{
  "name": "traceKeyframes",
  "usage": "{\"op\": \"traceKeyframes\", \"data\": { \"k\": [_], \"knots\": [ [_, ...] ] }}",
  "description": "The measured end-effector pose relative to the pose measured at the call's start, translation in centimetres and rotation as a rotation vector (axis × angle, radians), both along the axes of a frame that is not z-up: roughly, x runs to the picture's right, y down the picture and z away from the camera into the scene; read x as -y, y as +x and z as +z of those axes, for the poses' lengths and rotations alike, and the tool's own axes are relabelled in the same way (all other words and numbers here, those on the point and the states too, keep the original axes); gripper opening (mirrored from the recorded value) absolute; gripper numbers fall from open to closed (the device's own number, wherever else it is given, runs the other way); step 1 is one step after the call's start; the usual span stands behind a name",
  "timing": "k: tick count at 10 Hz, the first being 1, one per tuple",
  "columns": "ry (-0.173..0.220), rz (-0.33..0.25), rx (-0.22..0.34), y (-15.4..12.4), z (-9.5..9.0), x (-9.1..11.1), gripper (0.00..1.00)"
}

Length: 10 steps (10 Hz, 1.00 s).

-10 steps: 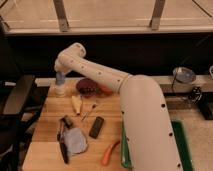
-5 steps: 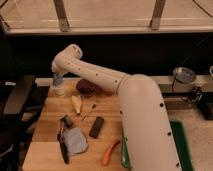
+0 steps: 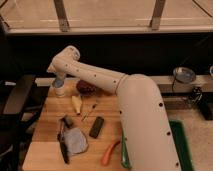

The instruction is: Place sponge in paper cup

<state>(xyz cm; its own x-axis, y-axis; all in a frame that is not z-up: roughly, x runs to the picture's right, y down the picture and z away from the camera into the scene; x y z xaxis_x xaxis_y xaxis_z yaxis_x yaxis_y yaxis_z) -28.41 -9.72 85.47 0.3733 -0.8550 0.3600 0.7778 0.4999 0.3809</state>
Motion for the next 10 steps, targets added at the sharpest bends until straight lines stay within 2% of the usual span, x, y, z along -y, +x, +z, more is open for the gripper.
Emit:
{"op": "traceKeyframes", "data": {
  "k": [10],
  "knots": [
    [0.000,0.002,-0.001,0.17,0.02,0.04,0.61]
  ]
}}
